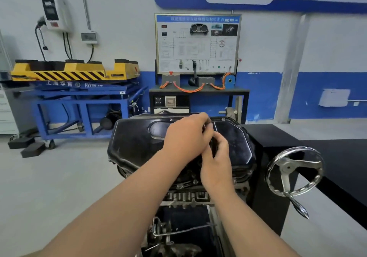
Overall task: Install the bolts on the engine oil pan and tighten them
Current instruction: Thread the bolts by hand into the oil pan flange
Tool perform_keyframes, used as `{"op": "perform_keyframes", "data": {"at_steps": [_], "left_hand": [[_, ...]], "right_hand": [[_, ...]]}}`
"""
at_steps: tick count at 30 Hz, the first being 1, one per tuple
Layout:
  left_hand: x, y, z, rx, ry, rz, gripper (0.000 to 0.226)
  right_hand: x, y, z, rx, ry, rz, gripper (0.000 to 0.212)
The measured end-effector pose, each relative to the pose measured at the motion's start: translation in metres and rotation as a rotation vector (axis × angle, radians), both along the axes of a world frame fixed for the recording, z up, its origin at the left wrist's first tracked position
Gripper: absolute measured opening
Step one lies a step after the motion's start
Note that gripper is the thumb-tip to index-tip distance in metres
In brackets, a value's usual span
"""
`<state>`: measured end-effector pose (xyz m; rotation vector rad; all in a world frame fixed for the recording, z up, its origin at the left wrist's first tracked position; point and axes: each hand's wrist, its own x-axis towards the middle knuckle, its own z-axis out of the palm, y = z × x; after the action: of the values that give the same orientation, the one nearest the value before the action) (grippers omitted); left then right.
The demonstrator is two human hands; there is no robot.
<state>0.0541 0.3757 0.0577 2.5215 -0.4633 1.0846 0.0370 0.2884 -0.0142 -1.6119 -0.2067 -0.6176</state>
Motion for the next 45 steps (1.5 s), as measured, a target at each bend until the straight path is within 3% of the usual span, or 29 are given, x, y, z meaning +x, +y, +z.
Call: {"op": "perform_keyframes", "data": {"at_steps": [2, 4, 6, 7, 11, 15, 18, 20, 22, 26, 30, 39, 42, 45], "left_hand": [[0.003, -0.011, 0.003, -0.020, 0.024, -0.103, 0.017], [0.008, -0.018, 0.008, -0.008, 0.056, -0.149, 0.024], [0.013, -0.014, 0.012, 0.012, 0.058, -0.173, 0.038], [0.013, -0.011, 0.012, 0.024, 0.049, -0.189, 0.045], [0.013, -0.003, 0.011, -0.117, 0.091, -0.354, 0.050], [0.012, 0.000, 0.012, -0.151, 0.117, -0.455, 0.060], [0.010, 0.004, 0.011, -0.225, 0.149, -0.515, 0.055], [0.010, 0.007, 0.010, -0.276, 0.145, -0.539, 0.052], [0.009, 0.010, 0.009, -0.289, 0.121, -0.541, 0.046], [0.008, 0.014, 0.001, -0.249, 0.088, -0.520, 0.025], [0.005, 0.017, -0.004, -0.187, 0.063, -0.489, 0.017], [-0.005, 0.030, -0.009, -0.122, 0.007, -0.415, 0.018], [-0.010, 0.026, -0.006, -0.101, -0.023, -0.339, 0.019], [-0.017, 0.042, -0.003, -0.206, -0.163, -0.168, 0.018]], "right_hand": [[0.002, -0.003, 0.003, 0.003, 0.002, 0.088, 0.039], [0.007, -0.009, 0.006, 0.145, 0.012, 0.165, 0.042], [0.014, -0.020, 0.015, 0.312, -0.025, 0.190, 0.032], [0.016, -0.025, 0.024, 0.281, -0.051, 0.179, 0.025], [0.016, -0.032, 0.048, -0.170, -0.163, 0.178, 0.017], [0.010, -0.033, 0.057, -0.413, -0.311, 0.022, 0.017], [0.011, -0.034, 0.072, -0.637, -0.408, -0.115, 0.003], [0.008, -0.030, 0.075, -0.679, -0.451, -0.138, 0.009], [0.006, -0.027, 0.071, -0.552, -0.431, -0.111, 0.008], [0.006, -0.037, 0.053, -0.065, -0.205, -0.085, 0.011], [0.011, -0.041, 0.030, -0.028, -0.074, -0.033, 0.014], [0.018, -0.003, 0.008, 0.145, -0.007, 0.082, 0.017], [0.020, 0.009, 0.010, 0.188, -0.018, 0.032, 0.018], [0.022, 0.012, 0.015, 0.219, -0.056, -0.040, 0.017]]}}
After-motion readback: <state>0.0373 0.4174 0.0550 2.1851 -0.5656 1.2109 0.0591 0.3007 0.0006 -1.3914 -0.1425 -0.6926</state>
